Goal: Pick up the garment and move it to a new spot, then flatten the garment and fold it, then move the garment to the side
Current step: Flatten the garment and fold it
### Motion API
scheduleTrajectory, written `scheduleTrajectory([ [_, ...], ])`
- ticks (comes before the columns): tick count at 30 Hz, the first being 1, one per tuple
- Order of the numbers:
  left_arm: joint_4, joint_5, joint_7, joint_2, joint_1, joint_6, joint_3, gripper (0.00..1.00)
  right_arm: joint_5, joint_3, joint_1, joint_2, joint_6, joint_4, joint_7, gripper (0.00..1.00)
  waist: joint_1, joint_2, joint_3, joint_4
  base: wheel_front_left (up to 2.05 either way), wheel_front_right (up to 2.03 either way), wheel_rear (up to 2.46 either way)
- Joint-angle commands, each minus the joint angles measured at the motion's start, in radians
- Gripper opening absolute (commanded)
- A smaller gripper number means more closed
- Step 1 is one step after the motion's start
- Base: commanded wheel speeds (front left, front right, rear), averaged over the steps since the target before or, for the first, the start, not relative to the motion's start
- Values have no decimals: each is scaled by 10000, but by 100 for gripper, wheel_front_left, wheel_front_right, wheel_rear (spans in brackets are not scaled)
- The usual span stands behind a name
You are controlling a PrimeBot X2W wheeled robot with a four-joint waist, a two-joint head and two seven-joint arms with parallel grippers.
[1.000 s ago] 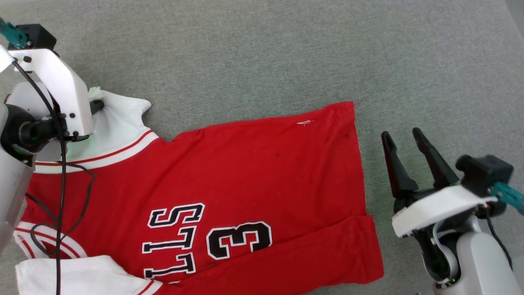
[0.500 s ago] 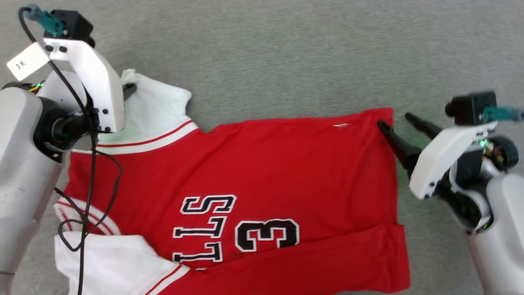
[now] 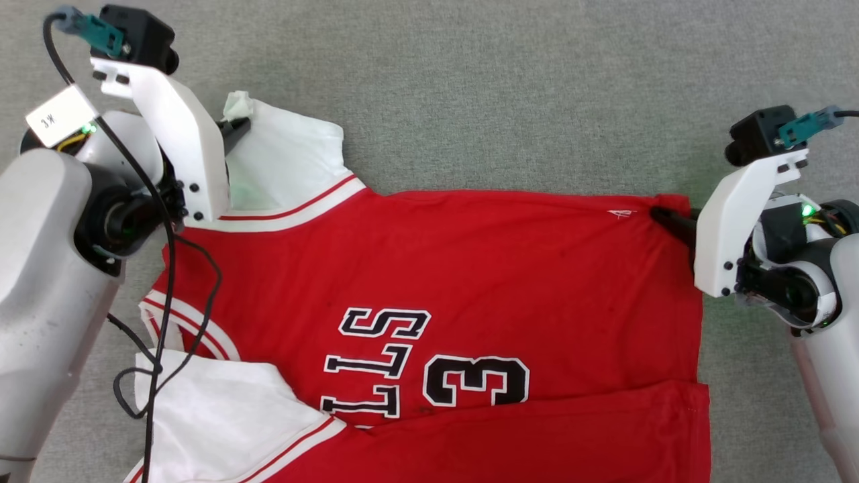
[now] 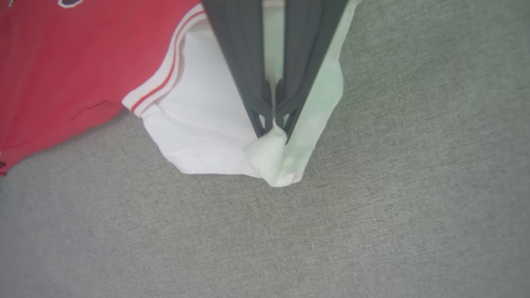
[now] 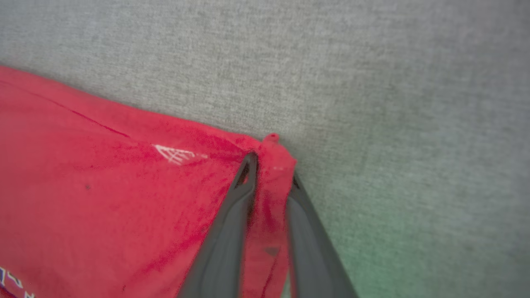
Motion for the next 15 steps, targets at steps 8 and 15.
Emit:
scheduleTrajectory([
  [8,-179,178,-802,113,636,22,110,0,-177,-476,414,-84,-10,-502,-492,0,0,0,-674,134,0,0,0],
  [15,-683,131,-1865,438,1859,321,469,0,-659,-1388,1403,34,-10,-1684,-1636,0,0,0,-1557,302,0,0,0],
])
